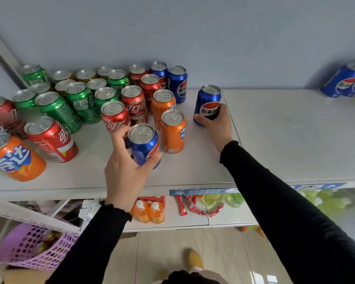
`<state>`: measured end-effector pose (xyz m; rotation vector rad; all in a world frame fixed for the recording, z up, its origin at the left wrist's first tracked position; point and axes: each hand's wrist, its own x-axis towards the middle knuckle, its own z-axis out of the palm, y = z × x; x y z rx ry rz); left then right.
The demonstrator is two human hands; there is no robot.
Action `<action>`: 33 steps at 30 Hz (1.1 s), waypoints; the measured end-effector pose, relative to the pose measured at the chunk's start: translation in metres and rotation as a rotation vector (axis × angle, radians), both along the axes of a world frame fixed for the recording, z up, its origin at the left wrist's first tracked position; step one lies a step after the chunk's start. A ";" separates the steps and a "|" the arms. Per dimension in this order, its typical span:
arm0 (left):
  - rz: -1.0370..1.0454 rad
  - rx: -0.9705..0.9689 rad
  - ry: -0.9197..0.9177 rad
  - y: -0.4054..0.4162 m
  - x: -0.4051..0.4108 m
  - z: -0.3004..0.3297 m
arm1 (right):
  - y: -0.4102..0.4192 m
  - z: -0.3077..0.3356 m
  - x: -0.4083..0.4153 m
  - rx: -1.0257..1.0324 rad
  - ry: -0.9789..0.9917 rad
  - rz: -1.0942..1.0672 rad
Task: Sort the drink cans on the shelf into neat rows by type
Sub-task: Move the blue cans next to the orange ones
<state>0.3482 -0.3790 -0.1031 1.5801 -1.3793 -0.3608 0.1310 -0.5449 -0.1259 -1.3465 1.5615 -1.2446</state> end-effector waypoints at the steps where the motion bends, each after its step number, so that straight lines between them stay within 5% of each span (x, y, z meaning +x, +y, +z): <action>1: -0.017 -0.011 -0.001 0.005 -0.005 0.002 | 0.010 0.000 -0.008 -0.001 -0.025 -0.008; 11: -0.264 -0.095 -0.025 0.014 -0.108 0.011 | 0.086 0.001 -0.125 -0.058 -0.075 -0.124; 22: -0.462 0.001 0.187 -0.003 -0.357 0.004 | 0.155 0.002 -0.372 -0.094 0.036 -0.157; 33: -0.589 -0.002 0.235 -0.071 -0.534 0.021 | 0.119 0.006 -0.543 -0.097 0.058 -0.155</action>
